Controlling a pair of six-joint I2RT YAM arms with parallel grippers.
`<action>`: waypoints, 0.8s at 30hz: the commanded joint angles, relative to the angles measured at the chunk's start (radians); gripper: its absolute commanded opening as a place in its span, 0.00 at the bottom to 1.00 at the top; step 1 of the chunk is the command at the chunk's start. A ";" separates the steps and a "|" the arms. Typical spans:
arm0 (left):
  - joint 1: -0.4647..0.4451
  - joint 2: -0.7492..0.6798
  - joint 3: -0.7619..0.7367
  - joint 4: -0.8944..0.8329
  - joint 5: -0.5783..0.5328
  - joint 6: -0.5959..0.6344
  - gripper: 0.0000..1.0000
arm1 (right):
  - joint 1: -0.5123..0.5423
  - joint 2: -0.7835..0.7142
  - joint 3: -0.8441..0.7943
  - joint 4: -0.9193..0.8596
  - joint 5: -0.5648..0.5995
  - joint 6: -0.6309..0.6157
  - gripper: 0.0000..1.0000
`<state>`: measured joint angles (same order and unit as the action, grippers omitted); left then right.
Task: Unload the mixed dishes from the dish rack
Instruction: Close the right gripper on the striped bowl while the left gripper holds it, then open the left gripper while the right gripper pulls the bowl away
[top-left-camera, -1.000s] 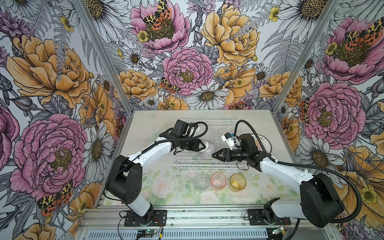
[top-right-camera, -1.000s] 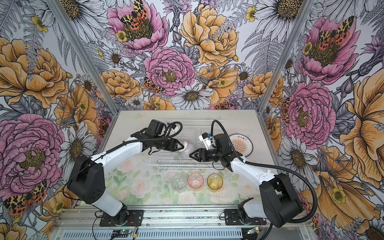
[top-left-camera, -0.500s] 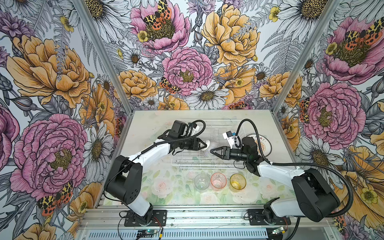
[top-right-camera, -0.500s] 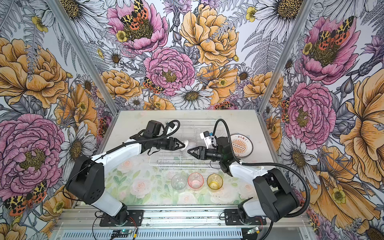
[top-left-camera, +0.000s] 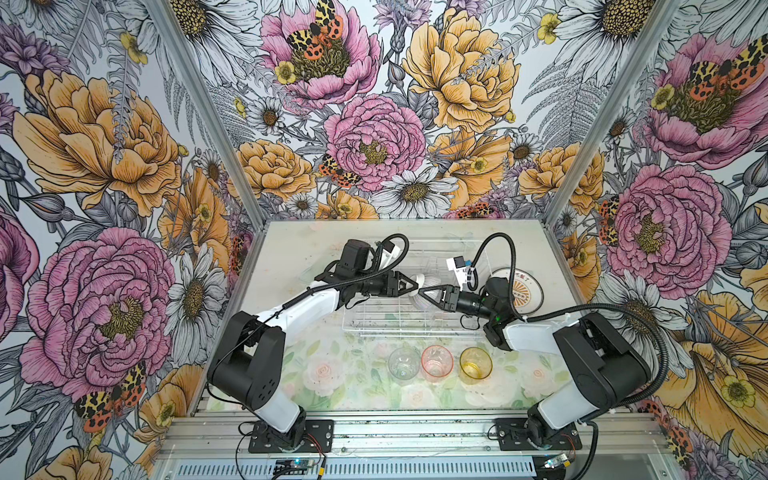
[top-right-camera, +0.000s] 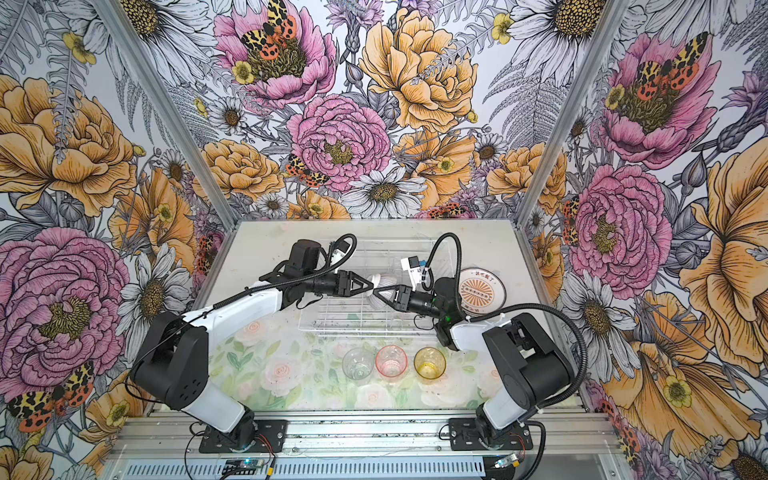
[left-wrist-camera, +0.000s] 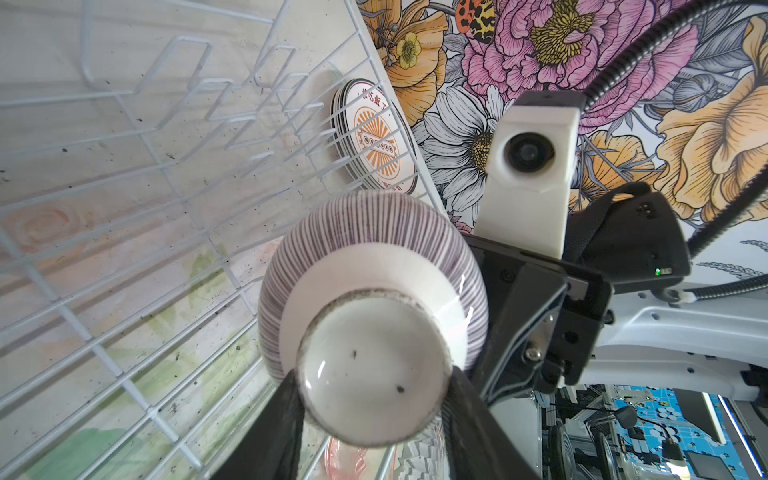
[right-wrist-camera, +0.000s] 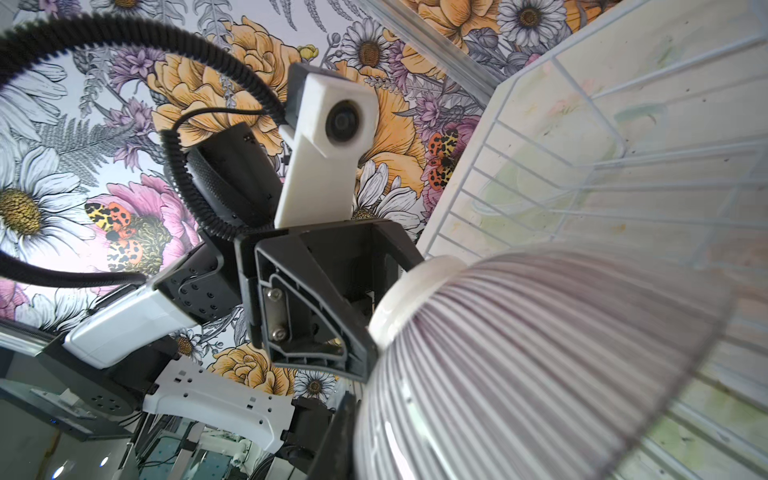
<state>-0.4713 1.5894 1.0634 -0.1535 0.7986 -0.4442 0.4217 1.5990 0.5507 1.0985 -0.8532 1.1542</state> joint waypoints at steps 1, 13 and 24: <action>-0.001 -0.040 -0.008 0.083 0.053 -0.007 0.39 | -0.003 0.031 0.009 0.177 -0.006 0.082 0.00; -0.002 -0.119 0.040 -0.145 -0.116 0.091 0.63 | 0.000 -0.096 0.037 -0.088 0.002 -0.076 0.00; 0.076 -0.410 0.039 -0.377 -0.382 0.139 0.84 | 0.182 -0.437 0.427 -1.379 0.416 -0.825 0.00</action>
<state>-0.4122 1.2411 1.0748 -0.4267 0.5545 -0.3389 0.5594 1.2015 0.8982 0.0441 -0.6010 0.5735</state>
